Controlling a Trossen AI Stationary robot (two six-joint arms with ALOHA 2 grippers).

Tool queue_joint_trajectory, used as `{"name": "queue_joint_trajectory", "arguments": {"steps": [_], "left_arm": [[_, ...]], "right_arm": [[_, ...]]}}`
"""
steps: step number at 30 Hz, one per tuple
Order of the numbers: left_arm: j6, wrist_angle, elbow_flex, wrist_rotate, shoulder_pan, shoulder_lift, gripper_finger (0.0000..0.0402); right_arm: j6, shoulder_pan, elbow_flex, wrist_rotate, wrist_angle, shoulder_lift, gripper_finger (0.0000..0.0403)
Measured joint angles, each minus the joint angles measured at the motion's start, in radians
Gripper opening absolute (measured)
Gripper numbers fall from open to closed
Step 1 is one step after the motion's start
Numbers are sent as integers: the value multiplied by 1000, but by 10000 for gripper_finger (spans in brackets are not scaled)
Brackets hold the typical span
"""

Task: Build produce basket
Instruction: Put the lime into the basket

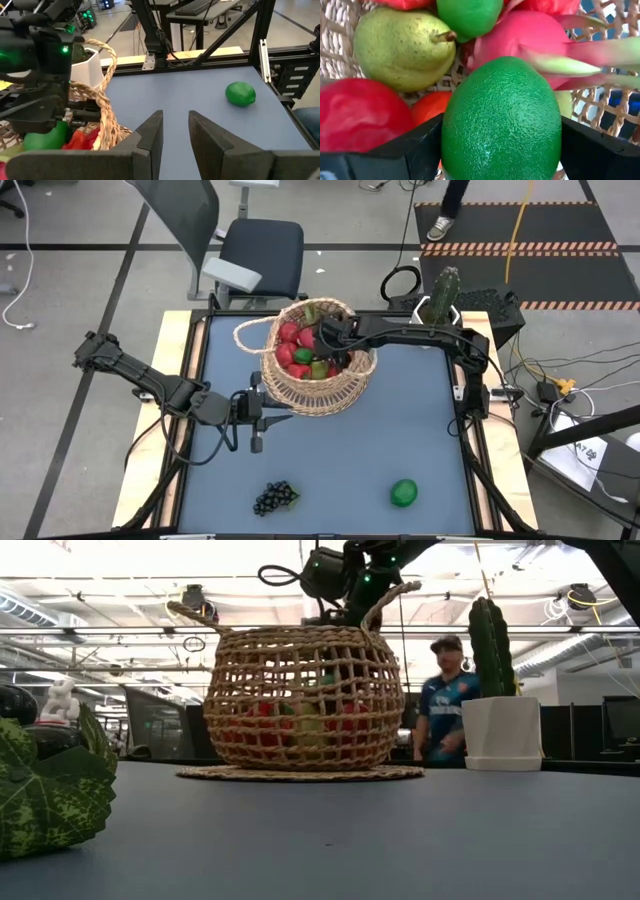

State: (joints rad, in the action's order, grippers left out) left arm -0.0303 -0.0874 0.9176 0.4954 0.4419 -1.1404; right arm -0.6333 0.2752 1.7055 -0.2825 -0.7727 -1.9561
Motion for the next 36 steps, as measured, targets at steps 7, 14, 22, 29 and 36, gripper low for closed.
{"name": "queue_joint_trajectory", "arguments": {"steps": [7, 14, 22, 29, 36], "left_arm": [[0, 1, 0, 0, 0, 0, 93], [0, 1, 0, 0, 0, 0, 93], [-1, 1, 0, 0, 0, 0, 93], [-2, 6, 0, 0, 0, 0, 93], [-4, 9, 0, 0, 0, 0, 93]], "right_arm": [[-17, 0, -12, 25, 18, -1, 334], [-8, 0, -12, 24, 36, 1, 379], [-8, -29, -13, -30, 29, 41, 398], [19, -63, -12, -53, 42, 128, 396], [75, -105, -12, -56, 40, 258, 396]]}}
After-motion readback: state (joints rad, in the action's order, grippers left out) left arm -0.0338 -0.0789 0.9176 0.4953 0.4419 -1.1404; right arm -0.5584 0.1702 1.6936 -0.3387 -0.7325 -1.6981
